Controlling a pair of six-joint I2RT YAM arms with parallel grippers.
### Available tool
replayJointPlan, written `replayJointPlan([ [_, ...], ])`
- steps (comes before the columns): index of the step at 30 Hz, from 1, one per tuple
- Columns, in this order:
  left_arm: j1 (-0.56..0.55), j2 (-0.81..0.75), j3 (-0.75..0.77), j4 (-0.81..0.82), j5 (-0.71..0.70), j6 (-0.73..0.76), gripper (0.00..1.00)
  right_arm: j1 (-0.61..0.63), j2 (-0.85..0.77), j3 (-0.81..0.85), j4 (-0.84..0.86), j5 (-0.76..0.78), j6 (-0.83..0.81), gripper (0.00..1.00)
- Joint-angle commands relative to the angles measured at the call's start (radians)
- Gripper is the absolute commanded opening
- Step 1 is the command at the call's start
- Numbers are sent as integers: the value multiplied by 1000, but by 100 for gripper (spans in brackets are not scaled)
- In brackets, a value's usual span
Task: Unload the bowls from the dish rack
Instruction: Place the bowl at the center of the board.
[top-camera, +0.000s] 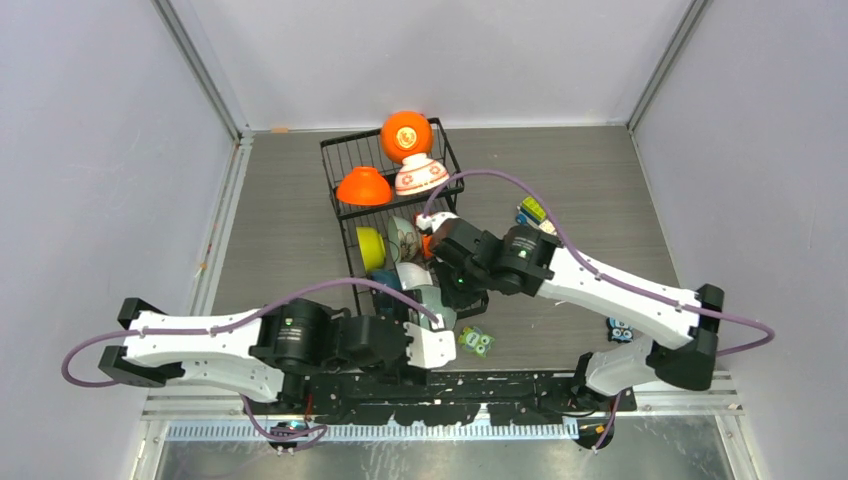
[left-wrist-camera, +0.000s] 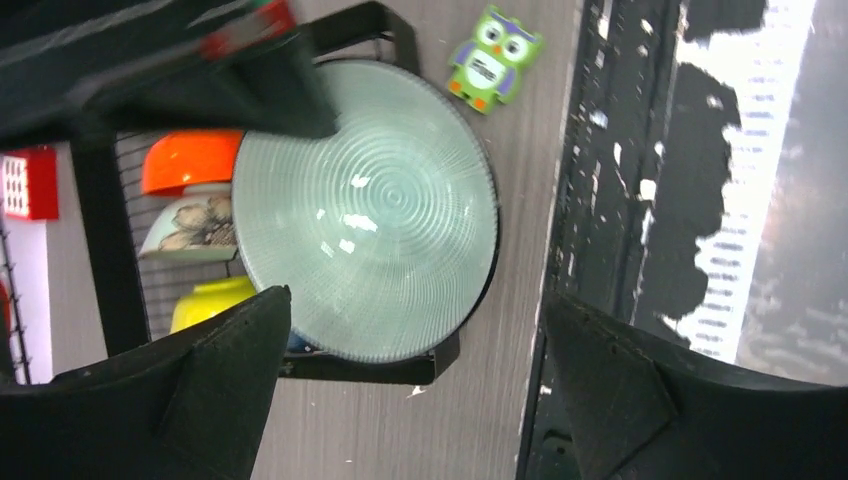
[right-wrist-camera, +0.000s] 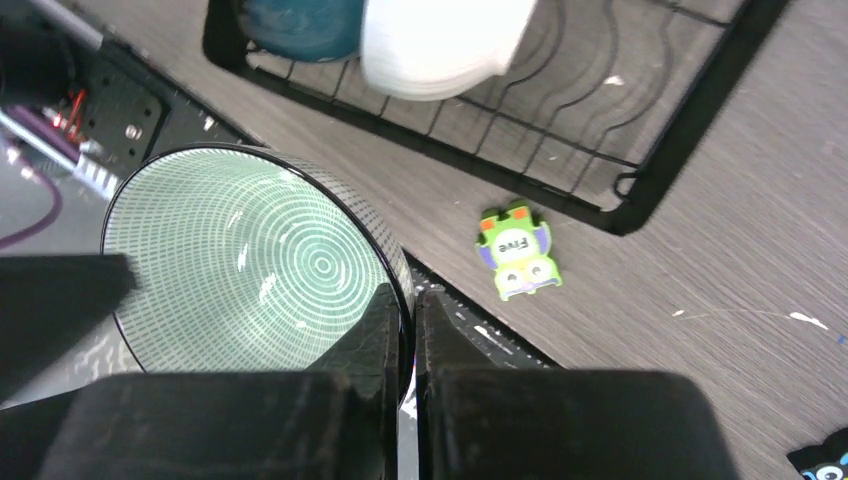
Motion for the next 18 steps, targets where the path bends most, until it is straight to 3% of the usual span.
replayJointPlan([
  [1, -1, -89, 51, 95, -207, -151, 100, 4, -169, -54, 87, 231, 90, 1],
  [6, 1, -169, 21, 209, -293, -374, 100, 4, -313, -207, 179, 416, 176, 1],
  [10, 35, -176, -28, 276, -368, -700, 100, 4, -374, -275, 198, 498, 232, 1],
  [12, 59, -144, -10, 222, -424, -895, 100, 3, -380, -288, 203, 512, 247, 1],
  [15, 139, -92, 14, 169, -374, -1128, 100, 3, -376, -297, 221, 518, 273, 1],
  [18, 196, -33, 43, 183, -316, -1225, 100, 4, -361, -301, 238, 507, 303, 1],
])
